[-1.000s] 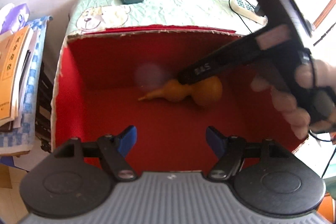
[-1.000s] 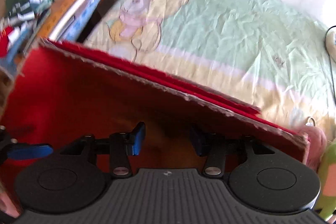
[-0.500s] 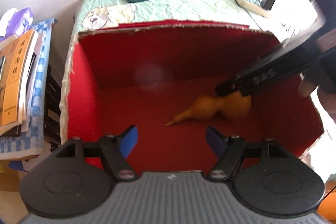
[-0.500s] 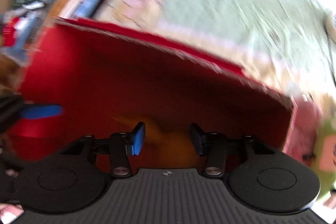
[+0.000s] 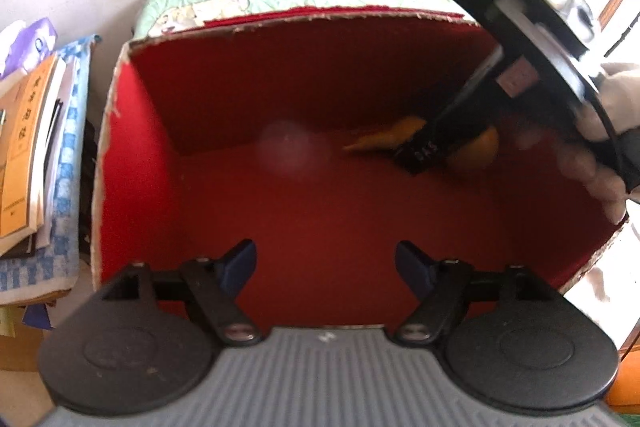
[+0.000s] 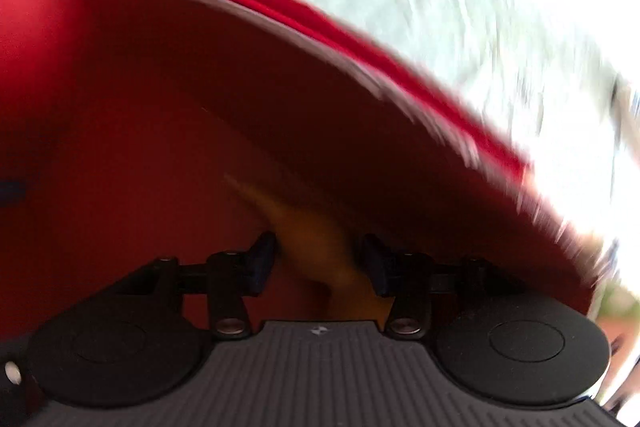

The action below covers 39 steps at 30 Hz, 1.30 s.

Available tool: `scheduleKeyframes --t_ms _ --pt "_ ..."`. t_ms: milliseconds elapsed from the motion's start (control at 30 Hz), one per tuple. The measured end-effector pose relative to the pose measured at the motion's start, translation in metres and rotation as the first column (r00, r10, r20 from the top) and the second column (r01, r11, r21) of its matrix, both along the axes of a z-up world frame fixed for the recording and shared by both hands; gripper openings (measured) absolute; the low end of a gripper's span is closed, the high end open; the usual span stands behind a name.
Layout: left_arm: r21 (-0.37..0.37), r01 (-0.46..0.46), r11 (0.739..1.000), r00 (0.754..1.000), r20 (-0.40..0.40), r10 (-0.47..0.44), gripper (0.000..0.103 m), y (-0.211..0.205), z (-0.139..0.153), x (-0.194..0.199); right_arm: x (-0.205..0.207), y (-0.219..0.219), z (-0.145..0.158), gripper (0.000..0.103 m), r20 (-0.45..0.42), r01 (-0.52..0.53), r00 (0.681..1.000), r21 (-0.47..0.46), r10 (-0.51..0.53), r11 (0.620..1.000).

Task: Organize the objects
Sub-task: 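Lower the gourd into the red box and open the right gripper, then withdraw the right gripper from the box toward the pine cone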

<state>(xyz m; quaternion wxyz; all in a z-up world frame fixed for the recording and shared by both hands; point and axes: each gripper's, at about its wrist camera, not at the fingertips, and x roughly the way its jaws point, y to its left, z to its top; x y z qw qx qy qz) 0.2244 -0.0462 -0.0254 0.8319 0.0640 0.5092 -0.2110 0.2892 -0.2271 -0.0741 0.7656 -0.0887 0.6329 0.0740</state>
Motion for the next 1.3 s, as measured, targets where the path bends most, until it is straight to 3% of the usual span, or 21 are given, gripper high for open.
scheduleKeyframes --t_ms 67,133,200,267,367,400,500,567,633,700,800,933,1000,1300 --pt "-0.010 -0.009 1.000 1.000 0.009 0.009 0.078 0.002 0.003 -0.001 0.005 -0.023 0.000 0.044 -0.073 0.172 0.984 0.112 -0.165 0.979" --pt "-0.019 -0.013 1.000 1.000 0.003 0.013 0.078 0.003 0.005 -0.001 0.006 -0.038 0.005 0.043 -0.118 0.299 0.953 0.210 -0.280 0.931" --pt "-0.020 -0.018 1.000 1.000 0.002 0.018 0.078 0.001 0.006 -0.001 0.004 -0.047 0.009 0.043 -0.159 0.421 0.906 0.235 -0.392 0.876" --pt "-0.013 -0.020 1.000 1.000 0.010 0.020 0.078 -0.002 0.007 -0.001 -0.002 -0.050 0.018 0.043 -0.145 0.487 0.873 0.245 -0.465 0.838" --pt "-0.019 -0.018 1.000 1.000 0.019 0.019 0.081 -0.006 0.010 -0.003 -0.008 -0.036 0.034 0.053 -0.036 0.415 0.909 0.168 -0.415 0.894" --pt "-0.017 -0.021 1.000 1.000 0.021 0.021 0.081 -0.007 0.011 -0.003 -0.010 -0.035 0.038 0.052 -0.025 0.405 0.913 0.174 -0.407 0.898" --pt "-0.006 -0.038 0.999 0.999 0.028 0.039 0.081 -0.010 0.015 -0.006 -0.018 -0.037 0.053 0.055 -0.003 0.418 0.903 0.245 -0.431 0.875" --pt "0.009 -0.055 0.998 0.998 0.027 0.055 0.081 -0.013 0.017 -0.004 -0.019 -0.035 0.064 0.053 0.037 0.368 0.915 0.329 -0.402 0.869" --pt "0.022 -0.069 0.997 0.997 0.027 0.068 0.081 -0.016 0.017 -0.003 -0.039 -0.049 0.057 0.051 0.032 0.329 0.928 0.394 -0.371 0.858" --pt "0.037 -0.087 0.996 0.996 0.020 0.086 0.081 -0.020 0.016 0.001 -0.028 -0.053 0.045 0.047 -0.010 0.300 0.944 0.450 -0.331 0.841" --pt "0.083 -0.116 0.990 0.993 0.032 0.114 0.081 -0.027 0.015 0.002 -0.030 -0.052 0.036 0.034 -0.044 0.344 0.931 0.431 -0.362 0.834" --pt "0.125 -0.146 0.981 0.989 0.049 0.140 0.081 -0.033 0.015 -0.001 -0.049 -0.057 0.047 0.033 0.013 0.351 0.922 0.397 -0.387 0.848" --pt "0.138 -0.156 0.978 0.987 0.052 0.150 0.082 -0.036 0.014 -0.001 -0.055 -0.053 0.055 0.039 0.054 0.333 0.923 0.383 -0.381 0.862" --pt "0.193 -0.198 0.961 0.979 0.075 0.187 0.082 -0.047 0.016 -0.008 -0.087 -0.057 0.059 0.037 0.189 0.248 0.917 0.419 -0.351 0.873"
